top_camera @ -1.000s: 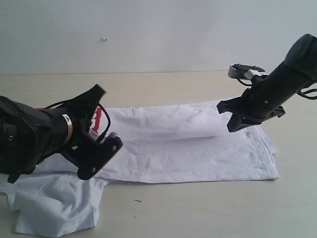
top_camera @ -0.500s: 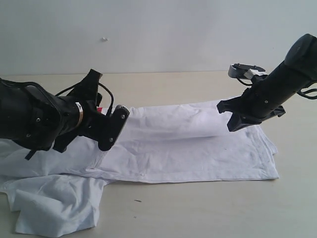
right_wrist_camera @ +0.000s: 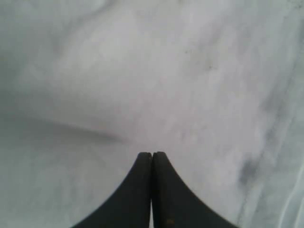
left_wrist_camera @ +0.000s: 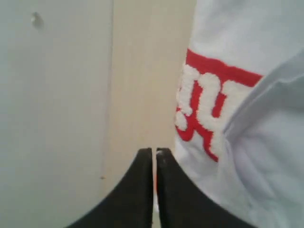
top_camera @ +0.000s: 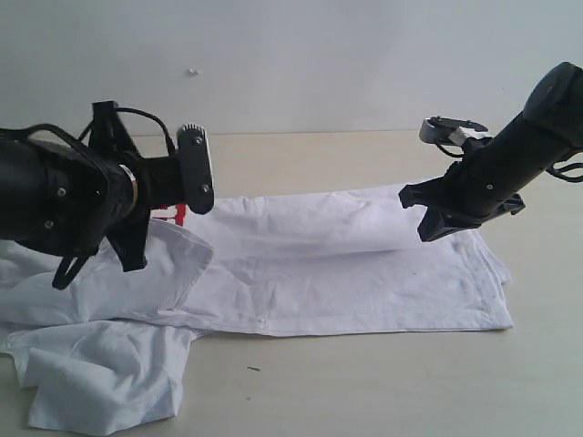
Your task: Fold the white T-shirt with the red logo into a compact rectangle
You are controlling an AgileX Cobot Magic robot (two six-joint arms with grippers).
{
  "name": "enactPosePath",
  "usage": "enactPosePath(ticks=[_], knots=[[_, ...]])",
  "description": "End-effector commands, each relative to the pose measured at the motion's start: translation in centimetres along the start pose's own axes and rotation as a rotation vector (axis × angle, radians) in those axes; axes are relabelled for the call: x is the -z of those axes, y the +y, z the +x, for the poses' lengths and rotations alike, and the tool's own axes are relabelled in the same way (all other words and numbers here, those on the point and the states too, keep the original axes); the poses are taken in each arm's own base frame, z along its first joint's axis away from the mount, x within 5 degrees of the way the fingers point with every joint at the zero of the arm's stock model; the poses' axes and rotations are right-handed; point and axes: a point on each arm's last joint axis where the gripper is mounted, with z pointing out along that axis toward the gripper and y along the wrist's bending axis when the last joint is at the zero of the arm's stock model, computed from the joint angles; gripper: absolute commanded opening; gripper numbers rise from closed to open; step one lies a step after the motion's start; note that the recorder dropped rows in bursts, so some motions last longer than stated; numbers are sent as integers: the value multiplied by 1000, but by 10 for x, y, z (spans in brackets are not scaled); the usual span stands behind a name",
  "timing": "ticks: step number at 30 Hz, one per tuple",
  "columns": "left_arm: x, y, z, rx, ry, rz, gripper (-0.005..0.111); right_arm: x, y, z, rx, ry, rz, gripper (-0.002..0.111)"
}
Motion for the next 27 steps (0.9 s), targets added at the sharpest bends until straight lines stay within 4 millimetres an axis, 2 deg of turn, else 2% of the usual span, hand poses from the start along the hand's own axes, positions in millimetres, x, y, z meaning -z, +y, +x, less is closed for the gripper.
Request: enactPosePath(ticks=[1,4,5,10,11,14,16,19,21,27], knots=[[17,1,6,333,-15,220,0,2,2,-1,13,-2,-8,0],[14,-14,16,397,19,473,0,2,2,-1,13,2,-10,0],[7,-19,24,409,32,561,0,2,2,-1,13,6,-13,0],[-18,-8,46,595,48,521,0,2,2,-1,8,4,-16,0],[-22,-9,49,602,57,522,0,2,2,-1,8,2,-15,0],[-49,-23,65,621,131,553,0,2,2,-2,11,-7,-10,0],[-59,-15,66,687,129,527,0,2,2,-1,11,-5,-11,0],[-66,3,58,768,21,448,0,2,2,-1,11,-3,-12,0],[-70,8,53,783,-41,415,0,2,2,-2,11,-7,-10,0],[-87,29,43,824,-80,365,0,2,2,-2,13,-6,-9,0]])
